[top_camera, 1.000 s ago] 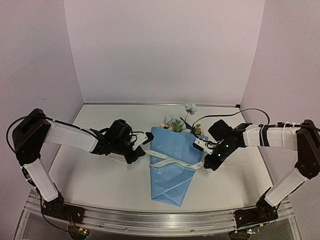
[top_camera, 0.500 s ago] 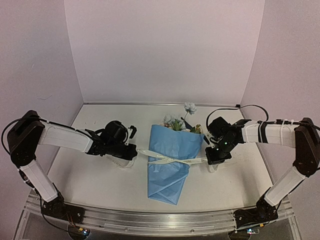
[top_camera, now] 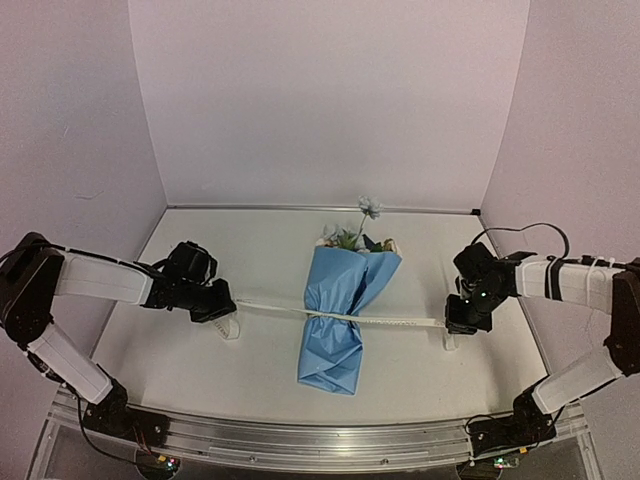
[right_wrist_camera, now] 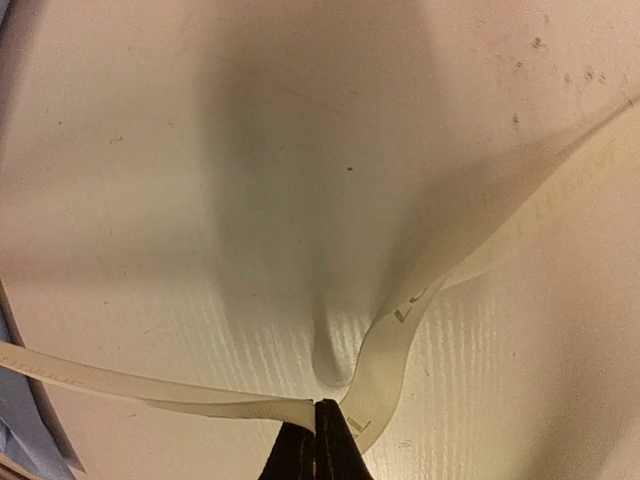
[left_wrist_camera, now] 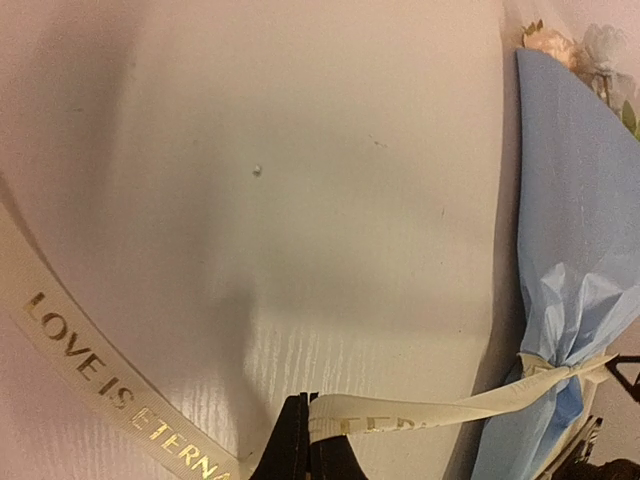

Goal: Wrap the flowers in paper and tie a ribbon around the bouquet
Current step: Tie the ribbon around the folded bouquet.

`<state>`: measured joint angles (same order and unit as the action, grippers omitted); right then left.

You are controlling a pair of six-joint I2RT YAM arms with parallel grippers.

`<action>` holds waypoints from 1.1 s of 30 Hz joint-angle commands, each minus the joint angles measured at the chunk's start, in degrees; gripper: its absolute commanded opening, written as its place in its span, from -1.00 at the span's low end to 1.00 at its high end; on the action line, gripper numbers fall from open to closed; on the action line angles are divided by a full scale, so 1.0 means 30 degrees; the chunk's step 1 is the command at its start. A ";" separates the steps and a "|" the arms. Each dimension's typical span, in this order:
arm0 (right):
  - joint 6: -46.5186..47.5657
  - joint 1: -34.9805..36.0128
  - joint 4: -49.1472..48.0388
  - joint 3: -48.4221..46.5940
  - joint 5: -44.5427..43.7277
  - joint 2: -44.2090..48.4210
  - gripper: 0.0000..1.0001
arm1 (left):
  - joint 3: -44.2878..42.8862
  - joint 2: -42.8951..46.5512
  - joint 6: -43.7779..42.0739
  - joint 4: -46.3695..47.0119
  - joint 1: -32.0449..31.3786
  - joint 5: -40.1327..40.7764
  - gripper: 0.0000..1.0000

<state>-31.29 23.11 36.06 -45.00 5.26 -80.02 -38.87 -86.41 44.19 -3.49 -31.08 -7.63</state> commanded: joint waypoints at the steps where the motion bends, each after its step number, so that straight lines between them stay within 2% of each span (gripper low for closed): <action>1: -0.1156 -0.1558 0.2360 0.0626 -0.1752 0.1432 -1.00 | 0.0551 0.1128 0.1939 -0.1720 0.2116 0.1281 -1.00; 7: -0.1218 -0.3743 0.3178 0.1099 -0.1703 0.2660 -1.00 | 0.0831 0.2229 0.2215 -0.3818 0.4034 0.2563 -1.00; 16: -0.1243 -0.6324 0.4276 0.1703 -0.1008 0.4149 -1.00 | 0.1749 0.3673 0.3044 -0.5320 0.4626 0.4651 -1.00; 25: -0.0638 -0.7113 0.4965 0.1634 -0.0660 0.3919 -1.00 | 0.2203 0.4920 0.2819 -0.5955 0.4601 0.5719 -1.00; 27: -0.0338 -0.7203 0.5245 0.1232 -0.0287 0.3601 -1.00 | 0.2033 0.4683 0.2380 -0.5959 0.4249 0.5687 -1.00; 31: 0.0551 -0.7146 0.6059 0.0477 0.1010 0.2916 -1.00 | 0.1072 0.3942 0.2199 -0.6420 0.1296 0.7692 -1.00; 33: 0.1027 -0.6947 0.6368 0.0263 0.1364 0.2707 -1.00 | 0.0659 0.3245 0.2076 -0.6580 0.0819 0.7794 -1.00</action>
<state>-30.95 3.83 48.70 -41.82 17.61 -70.72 -33.74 -73.82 50.82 -18.16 -26.68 0.40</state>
